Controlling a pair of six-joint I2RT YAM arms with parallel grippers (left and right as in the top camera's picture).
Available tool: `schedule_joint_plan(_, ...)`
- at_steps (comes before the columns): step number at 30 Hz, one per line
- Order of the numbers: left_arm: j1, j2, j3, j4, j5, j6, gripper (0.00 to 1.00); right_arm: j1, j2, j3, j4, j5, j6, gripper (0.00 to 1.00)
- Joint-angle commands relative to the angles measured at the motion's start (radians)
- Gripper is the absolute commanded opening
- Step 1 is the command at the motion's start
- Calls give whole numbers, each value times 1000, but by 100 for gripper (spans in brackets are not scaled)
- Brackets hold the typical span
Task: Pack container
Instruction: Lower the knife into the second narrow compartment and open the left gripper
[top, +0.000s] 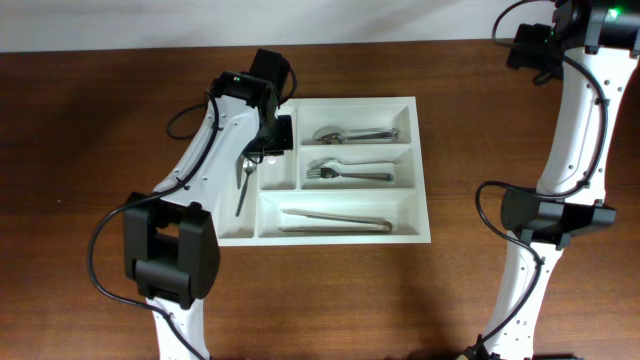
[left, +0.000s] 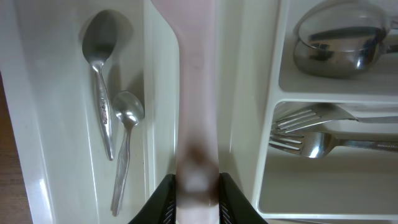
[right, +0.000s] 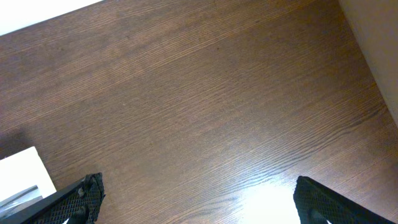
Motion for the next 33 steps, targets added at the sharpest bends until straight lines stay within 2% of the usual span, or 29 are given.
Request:
schedule_joint_plan(1, 4, 7, -24, -3, -14, 12, 2, -1, -41, 14, -3, -2, -6, 99)
schedule_joint_plan(21, -4, 8, -167, 69, 16, 12, 2, -1, -41, 14, -3, -2, -6, 99)
schedule_joint_plan(33, -32, 9, -178, 113, 16, 13, 2, -1, -41, 14, -3, -2, -6, 99)
